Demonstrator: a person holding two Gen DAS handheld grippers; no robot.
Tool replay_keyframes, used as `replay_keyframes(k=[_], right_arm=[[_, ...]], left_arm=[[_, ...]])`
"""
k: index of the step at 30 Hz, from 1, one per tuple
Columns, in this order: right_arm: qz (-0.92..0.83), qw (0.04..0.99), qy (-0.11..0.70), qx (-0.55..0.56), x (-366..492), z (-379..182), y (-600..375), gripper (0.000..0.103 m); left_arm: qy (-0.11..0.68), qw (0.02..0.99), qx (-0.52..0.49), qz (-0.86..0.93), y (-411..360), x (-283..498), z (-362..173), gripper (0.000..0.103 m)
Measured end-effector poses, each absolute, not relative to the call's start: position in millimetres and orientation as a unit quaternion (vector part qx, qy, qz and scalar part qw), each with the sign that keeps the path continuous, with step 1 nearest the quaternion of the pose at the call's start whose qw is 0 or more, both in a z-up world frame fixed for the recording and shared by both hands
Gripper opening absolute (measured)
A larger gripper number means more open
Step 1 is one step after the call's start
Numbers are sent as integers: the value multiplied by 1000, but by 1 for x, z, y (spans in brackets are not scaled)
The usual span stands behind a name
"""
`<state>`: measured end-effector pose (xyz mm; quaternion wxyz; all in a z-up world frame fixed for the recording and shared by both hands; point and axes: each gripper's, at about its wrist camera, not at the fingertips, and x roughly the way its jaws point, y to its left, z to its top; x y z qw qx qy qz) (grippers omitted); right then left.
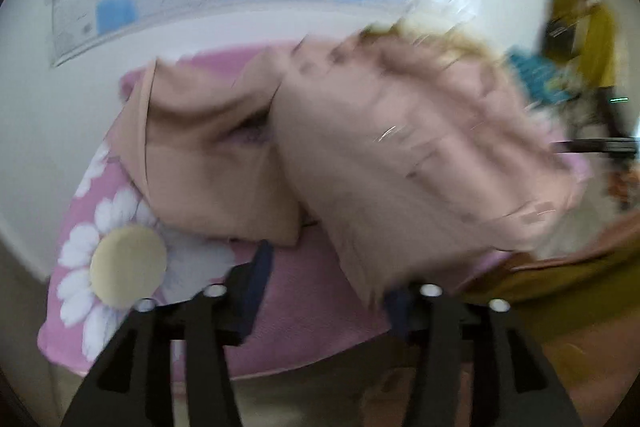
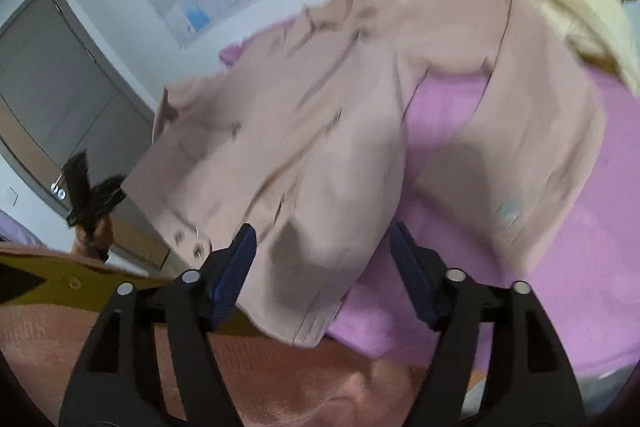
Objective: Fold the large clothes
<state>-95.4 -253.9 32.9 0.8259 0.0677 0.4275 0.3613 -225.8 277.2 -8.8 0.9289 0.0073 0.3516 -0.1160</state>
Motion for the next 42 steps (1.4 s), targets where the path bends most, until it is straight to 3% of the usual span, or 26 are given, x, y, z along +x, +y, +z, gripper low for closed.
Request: replay_keyframes(k=[3, 8, 10, 14, 17, 21, 23, 24, 25, 27, 29, 34, 38, 42], right_arm=[[334, 850, 405, 51, -79, 44, -254, 70], [218, 897, 384, -14, -21, 44, -238, 70], [185, 901, 392, 9, 4, 38, -252, 68], [111, 904, 413, 24, 30, 14, -295, 73], [118, 888, 444, 23, 33, -7, -298, 76], [116, 887, 444, -56, 30, -19, -275, 83], [110, 887, 442, -72, 32, -24, -275, 59], [112, 890, 438, -65, 32, -24, -277, 38], [115, 889, 439, -56, 34, -21, -283, 2], [134, 890, 437, -6, 35, -8, -302, 3], [148, 900, 407, 45, 26, 18, -326, 3], [191, 918, 288, 195, -5, 94, -392, 3], [218, 916, 194, 275, -35, 136, -434, 3], [263, 897, 187, 302, -44, 144, -432, 3]], left_arm=[[321, 942, 18, -95, 278, -230, 10, 63], [298, 944, 34, -137, 256, -206, 23, 63], [275, 948, 31, -155, 259, -207, 30, 63], [247, 962, -15, -112, 288, -218, 38, 64], [262, 964, -31, -29, 307, -215, 35, 64], [293, 956, 22, -23, 277, -183, 27, 65], [297, 953, 45, -45, 260, -163, 24, 66], [297, 951, 48, -66, 252, -153, 24, 66], [297, 950, 54, -87, 239, -139, 26, 66], [298, 945, 73, -113, 214, -109, 29, 66], [308, 940, 87, -116, 193, -80, 30, 73], [336, 919, 135, -153, 126, -1, 23, 73], [340, 903, 160, -206, 66, 44, 15, 70], [345, 886, 171, -259, 8, 80, -1, 63]])
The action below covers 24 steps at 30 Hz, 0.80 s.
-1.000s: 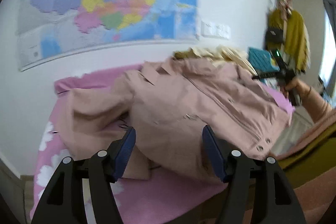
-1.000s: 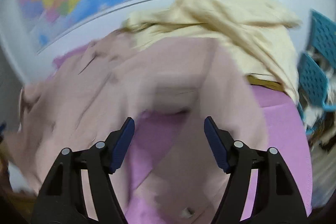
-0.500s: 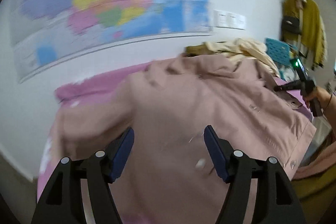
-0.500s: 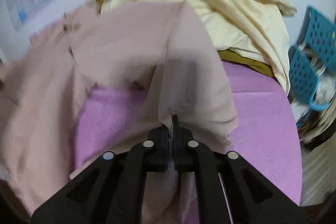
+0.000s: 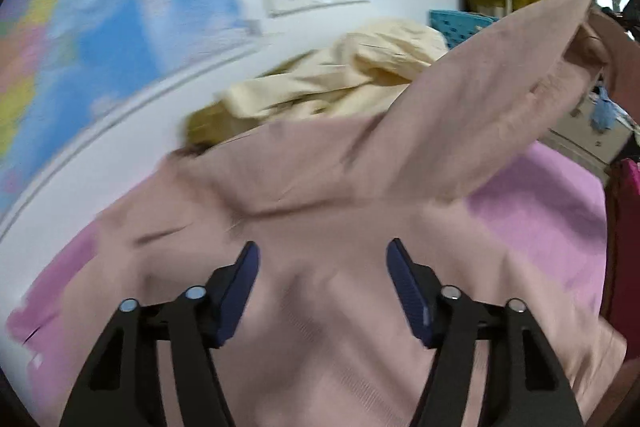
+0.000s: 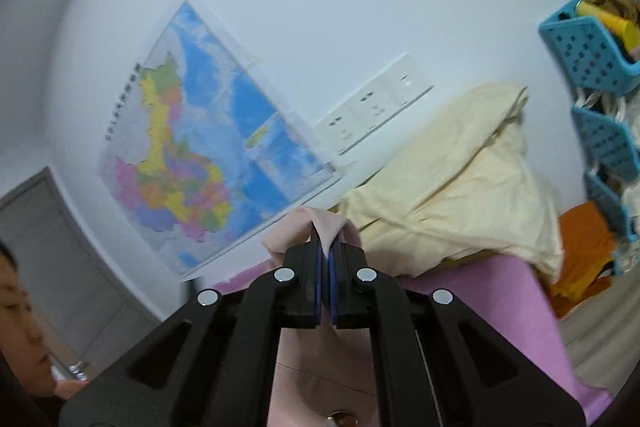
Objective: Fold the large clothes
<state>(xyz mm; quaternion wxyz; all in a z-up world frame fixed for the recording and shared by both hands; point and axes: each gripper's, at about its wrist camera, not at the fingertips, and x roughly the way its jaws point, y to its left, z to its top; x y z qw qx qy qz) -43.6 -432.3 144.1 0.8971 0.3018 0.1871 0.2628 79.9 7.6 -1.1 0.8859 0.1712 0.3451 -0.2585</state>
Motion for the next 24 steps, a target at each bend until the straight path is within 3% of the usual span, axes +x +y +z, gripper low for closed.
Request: replay_keyframes(k=[3, 4, 8, 16, 19, 24], right_arm=[[281, 893, 191, 294, -46, 148, -422, 3], [296, 889, 188, 295, -51, 151, -417, 3], [334, 881, 195, 272, -62, 158, -387, 3], [463, 826, 236, 217, -41, 173, -280, 3], [510, 792, 271, 198, -13, 167, -222, 3], [539, 746, 339, 193, 56, 135, -126, 3]], left_arm=[[378, 867, 166, -278, -32, 119, -26, 51], [390, 864, 165, -274, -41, 129, -32, 42], [409, 865, 115, -268, -57, 167, -39, 36], [391, 878, 67, -268, -32, 170, -8, 39], [357, 900, 34, -249, 29, 152, 19, 50], [325, 933, -13, -154, 157, 115, 44, 57]])
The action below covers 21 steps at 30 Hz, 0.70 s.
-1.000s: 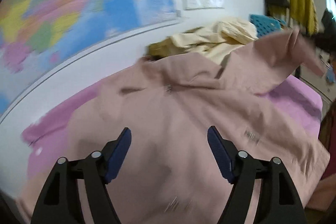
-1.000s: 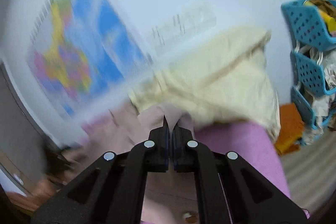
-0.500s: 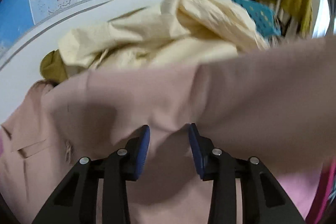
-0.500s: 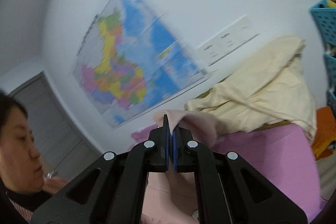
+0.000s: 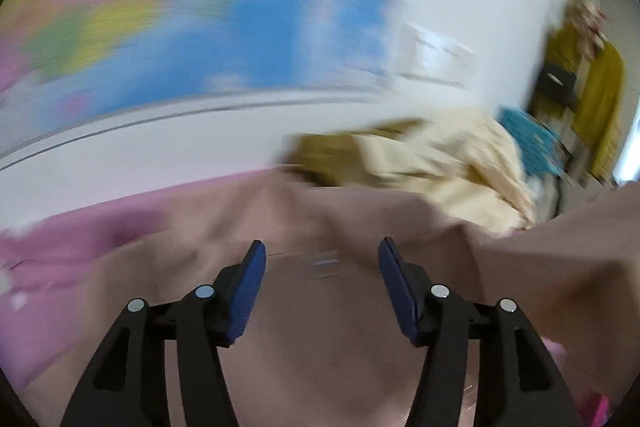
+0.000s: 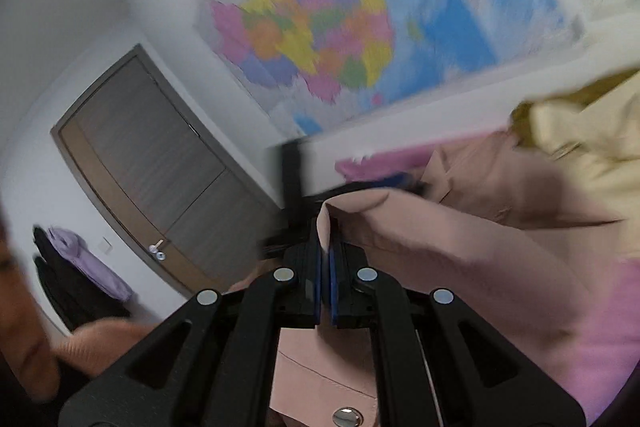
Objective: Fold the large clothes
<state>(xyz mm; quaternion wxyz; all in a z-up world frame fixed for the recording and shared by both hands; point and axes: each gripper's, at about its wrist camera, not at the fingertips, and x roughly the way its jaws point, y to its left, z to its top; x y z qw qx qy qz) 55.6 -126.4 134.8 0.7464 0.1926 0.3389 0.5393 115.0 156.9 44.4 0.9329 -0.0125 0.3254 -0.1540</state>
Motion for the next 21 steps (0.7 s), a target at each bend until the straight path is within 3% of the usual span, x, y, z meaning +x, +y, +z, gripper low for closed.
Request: replay_keyframes(k=[6, 9, 10, 11, 16, 21], right_arm=[[510, 721, 436, 173, 127, 58, -18, 9], [473, 708, 498, 165, 151, 20, 16, 35], [471, 711, 499, 157, 152, 17, 18, 44], [464, 718, 497, 147, 152, 18, 18, 47], [438, 774, 437, 131, 142, 47, -33, 52], [362, 836, 383, 150, 136, 62, -124, 57]], left_arm=[[337, 935, -50, -95, 257, 65, 41, 61], [353, 932, -1, -88, 250, 55, 30, 62], [360, 927, 8, -100, 244, 56, 24, 63], [368, 922, 18, -119, 236, 54, 18, 65], [397, 893, 67, -201, 198, 44, -12, 80], [435, 869, 87, -220, 166, 54, -39, 80]])
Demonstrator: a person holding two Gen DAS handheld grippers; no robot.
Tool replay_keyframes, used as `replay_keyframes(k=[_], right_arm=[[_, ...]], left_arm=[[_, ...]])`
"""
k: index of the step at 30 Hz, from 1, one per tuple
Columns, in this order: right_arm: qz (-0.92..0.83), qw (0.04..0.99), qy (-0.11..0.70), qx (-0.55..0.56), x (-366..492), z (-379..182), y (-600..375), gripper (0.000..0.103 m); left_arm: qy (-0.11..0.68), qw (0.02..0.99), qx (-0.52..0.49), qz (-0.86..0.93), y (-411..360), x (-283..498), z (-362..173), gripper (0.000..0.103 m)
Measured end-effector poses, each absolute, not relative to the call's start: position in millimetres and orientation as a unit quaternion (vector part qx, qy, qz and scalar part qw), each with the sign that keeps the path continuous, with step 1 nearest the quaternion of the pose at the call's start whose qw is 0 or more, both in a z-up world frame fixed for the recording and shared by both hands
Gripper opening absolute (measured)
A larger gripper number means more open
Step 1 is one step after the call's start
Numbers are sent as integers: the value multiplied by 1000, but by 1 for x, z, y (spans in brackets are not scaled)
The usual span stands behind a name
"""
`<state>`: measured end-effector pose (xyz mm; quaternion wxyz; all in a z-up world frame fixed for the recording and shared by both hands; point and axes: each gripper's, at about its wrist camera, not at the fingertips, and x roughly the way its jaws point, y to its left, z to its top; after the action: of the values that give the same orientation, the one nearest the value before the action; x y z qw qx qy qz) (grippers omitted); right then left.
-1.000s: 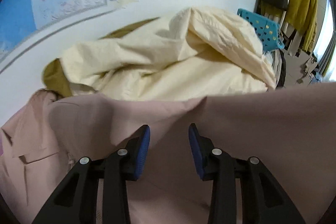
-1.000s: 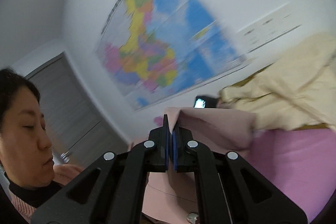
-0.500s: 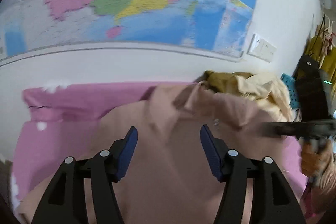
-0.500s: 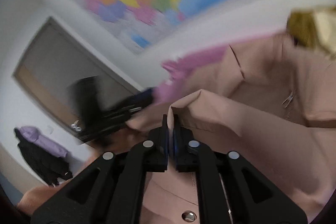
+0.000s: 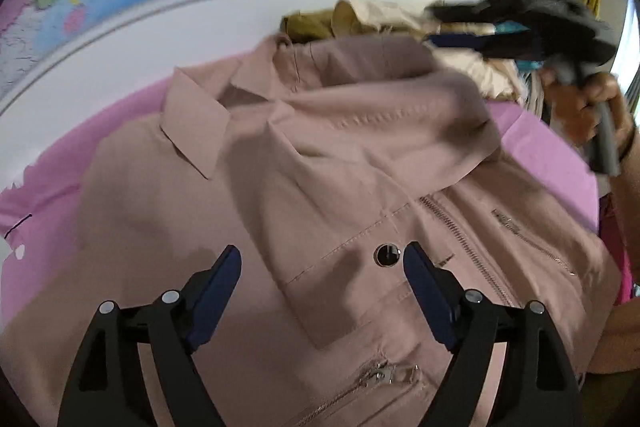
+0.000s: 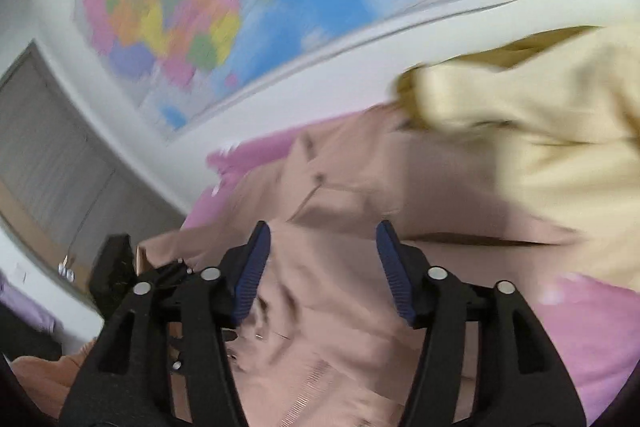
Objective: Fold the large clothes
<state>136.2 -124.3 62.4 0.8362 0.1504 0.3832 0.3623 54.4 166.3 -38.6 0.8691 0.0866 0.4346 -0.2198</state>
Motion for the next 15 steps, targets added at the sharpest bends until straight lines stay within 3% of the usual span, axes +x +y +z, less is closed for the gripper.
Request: replay_keyframes(k=[3, 4, 5, 7, 15], right_arm=[[305, 861, 372, 166, 136, 52, -168, 66], [289, 861, 380, 174, 138, 41, -181, 68], [272, 860, 392, 182, 142, 28, -191, 68], [255, 851, 415, 198, 147, 5, -204, 68], [327, 805, 444, 221, 162, -39, -198, 66]], left_arm=[[456, 859, 86, -216, 161, 63, -48, 79], [465, 853, 83, -220, 160, 67, -52, 65], [475, 847, 81, -222, 159, 71, -56, 37], [487, 842, 84, -215, 163, 77, -61, 10], [447, 881, 70, -135, 231, 77, -16, 6]])
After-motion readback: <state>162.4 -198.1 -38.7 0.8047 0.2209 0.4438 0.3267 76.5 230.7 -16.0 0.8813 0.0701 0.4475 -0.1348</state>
